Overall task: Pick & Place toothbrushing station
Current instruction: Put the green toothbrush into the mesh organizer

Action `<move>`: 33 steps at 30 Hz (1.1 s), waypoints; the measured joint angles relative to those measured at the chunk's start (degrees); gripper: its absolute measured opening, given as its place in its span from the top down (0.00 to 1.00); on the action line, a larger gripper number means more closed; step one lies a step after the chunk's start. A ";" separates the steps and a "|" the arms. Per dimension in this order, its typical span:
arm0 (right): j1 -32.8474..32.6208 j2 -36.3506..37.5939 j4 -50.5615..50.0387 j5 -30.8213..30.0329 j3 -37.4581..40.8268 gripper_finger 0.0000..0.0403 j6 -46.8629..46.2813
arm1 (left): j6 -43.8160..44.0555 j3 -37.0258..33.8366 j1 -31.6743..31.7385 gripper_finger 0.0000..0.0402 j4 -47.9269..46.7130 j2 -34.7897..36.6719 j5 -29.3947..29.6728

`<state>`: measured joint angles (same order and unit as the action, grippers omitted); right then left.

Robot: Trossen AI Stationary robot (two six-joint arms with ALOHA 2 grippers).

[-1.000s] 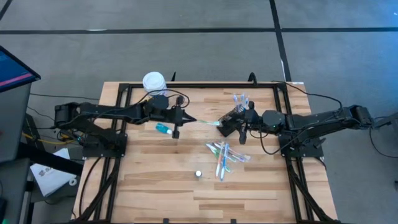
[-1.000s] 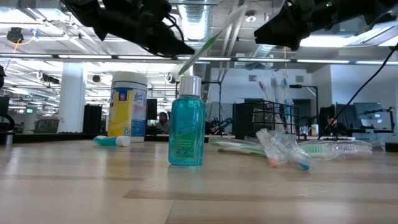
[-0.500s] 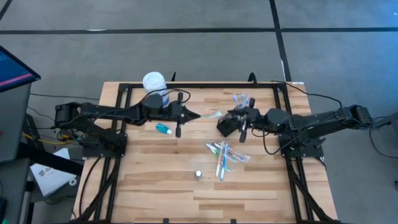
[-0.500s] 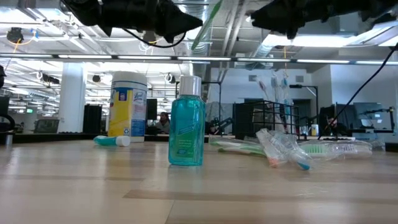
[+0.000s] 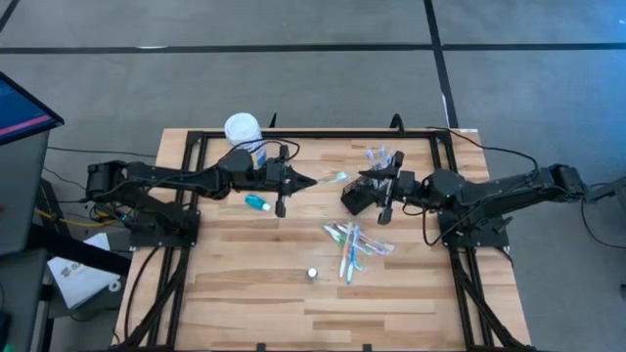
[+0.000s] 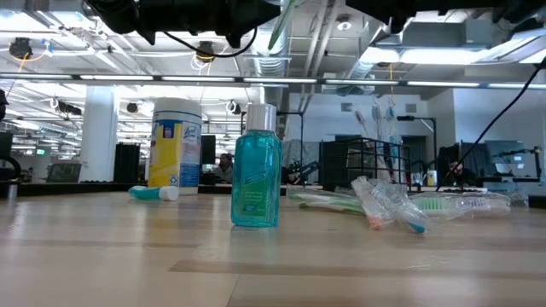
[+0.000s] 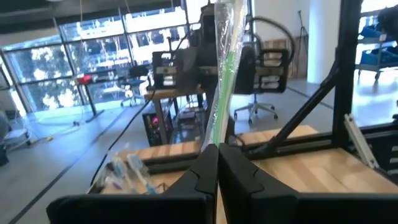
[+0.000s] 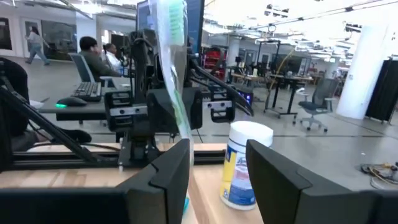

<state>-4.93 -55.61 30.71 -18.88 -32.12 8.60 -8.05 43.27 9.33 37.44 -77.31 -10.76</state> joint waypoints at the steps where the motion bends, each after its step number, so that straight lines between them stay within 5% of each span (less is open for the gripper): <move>1: 0.00 0.01 0.35 0.10 0.00 0.63 0.35 | 0.01 0.02 -0.21 1.00 0.75 -0.24 -0.01; 20: -2.53 0.01 1.11 1.12 0.00 0.63 1.05 | 2.27 0.09 -1.46 1.00 20.98 -12.88 0.77; 33: -3.09 0.00 1.06 1.12 0.00 0.63 1.01 | 3.81 5.10 -1.54 1.00 22.25 -20.13 1.75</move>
<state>-8.02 -55.61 31.77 -17.76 -32.12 9.61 -4.24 48.36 7.79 59.69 -97.43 -9.02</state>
